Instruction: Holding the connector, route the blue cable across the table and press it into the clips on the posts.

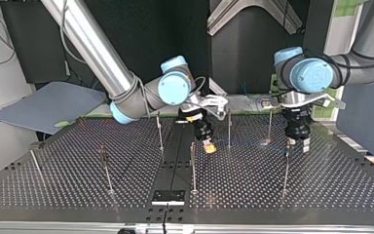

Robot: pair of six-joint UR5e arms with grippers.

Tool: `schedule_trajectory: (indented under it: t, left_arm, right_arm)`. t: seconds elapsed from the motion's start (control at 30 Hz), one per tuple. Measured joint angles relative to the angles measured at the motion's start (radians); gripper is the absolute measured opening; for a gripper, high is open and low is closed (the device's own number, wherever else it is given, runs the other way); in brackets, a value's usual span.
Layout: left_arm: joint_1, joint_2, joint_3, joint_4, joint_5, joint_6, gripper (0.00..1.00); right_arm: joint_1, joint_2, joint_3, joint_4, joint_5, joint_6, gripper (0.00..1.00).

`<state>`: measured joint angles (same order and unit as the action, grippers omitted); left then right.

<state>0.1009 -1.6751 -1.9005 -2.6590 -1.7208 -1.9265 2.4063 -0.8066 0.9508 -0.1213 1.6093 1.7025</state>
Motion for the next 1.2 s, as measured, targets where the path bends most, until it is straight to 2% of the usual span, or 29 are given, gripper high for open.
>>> schedule_trajectory:
  t: [0.37,0.8,1.2]
  left_arm:
    - [-0.016,0.099,-0.085,-0.084,0.017,-0.013,1.0]
    - [-0.056,0.208,-0.118,-0.162,0.022,-0.004,1.0]
    - [-0.11,0.31,-0.133,-0.232,0.031,0.081,1.0]
  right_arm:
    - [-0.027,0.002,0.019,0.003,0.0,-0.003,0.0]
    - [-0.055,0.001,0.035,0.007,-0.001,-0.004,0.0]
    - [-0.056,0.001,0.036,0.015,-0.003,-0.005,0.0]
